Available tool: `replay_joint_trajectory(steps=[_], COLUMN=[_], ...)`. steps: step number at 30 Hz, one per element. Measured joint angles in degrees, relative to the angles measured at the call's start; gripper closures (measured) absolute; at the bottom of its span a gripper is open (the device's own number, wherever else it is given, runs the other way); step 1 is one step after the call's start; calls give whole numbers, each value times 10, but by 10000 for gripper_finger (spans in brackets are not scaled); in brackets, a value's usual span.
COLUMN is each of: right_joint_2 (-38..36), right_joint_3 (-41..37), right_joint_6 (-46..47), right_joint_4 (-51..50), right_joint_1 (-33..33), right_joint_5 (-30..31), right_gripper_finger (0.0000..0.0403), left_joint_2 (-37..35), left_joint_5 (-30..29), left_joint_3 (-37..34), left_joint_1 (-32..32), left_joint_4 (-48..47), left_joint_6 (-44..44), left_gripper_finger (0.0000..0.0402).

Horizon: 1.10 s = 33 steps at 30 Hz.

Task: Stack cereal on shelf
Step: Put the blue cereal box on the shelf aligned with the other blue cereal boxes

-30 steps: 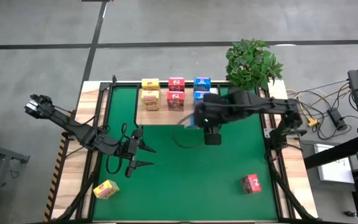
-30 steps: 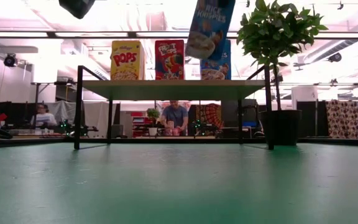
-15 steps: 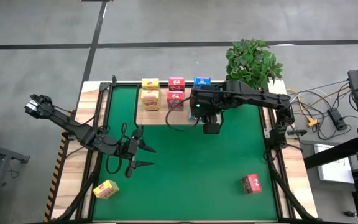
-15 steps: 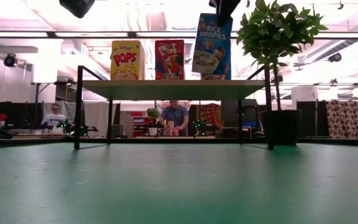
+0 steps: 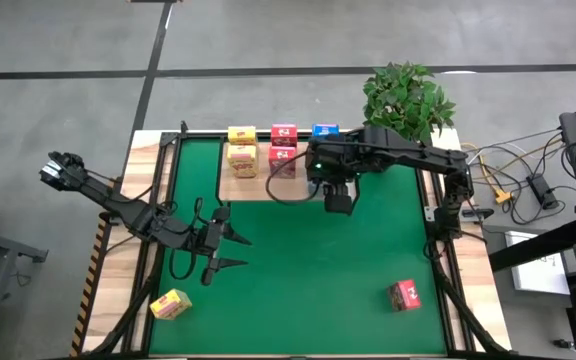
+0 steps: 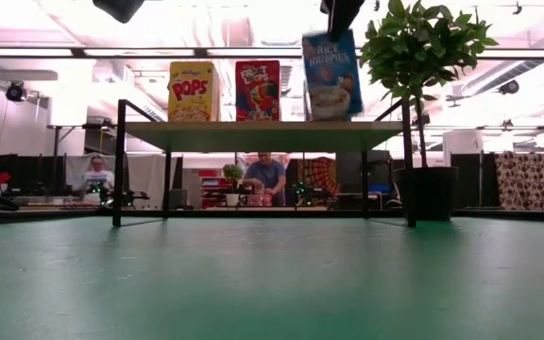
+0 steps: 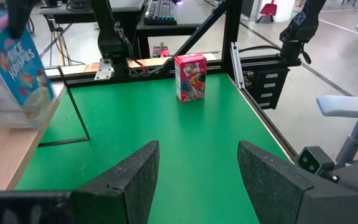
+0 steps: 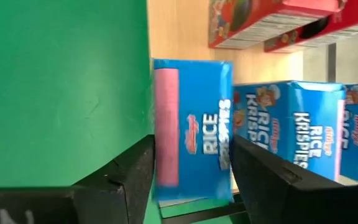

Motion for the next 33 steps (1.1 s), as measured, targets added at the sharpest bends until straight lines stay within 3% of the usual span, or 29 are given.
replay_joint_trajectory(steps=[14, 19, 26, 33], right_joint_2=[1, 0, 0, -7], right_joint_3=[13, 36, 63, 86], right_joint_6=[1, 16, 17, 44], right_joint_4=[2, 4, 4, 6], right_joint_1=[-5, -5, -5, 17], right_joint_5=[11, 11, 11, 11], right_gripper_finger=[202, 202, 202, 203], left_joint_2=[0, 17, 141, 280], left_joint_5=[0, -16, -19, -40], left_joint_3=[0, -7, -8, 39], left_joint_1=[0, 0, 14, 54], left_joint_4=[4, 113, 352, 427], left_joint_6=[3, 38, 147, 193], left_gripper_finger=[200, 200, 200, 200])
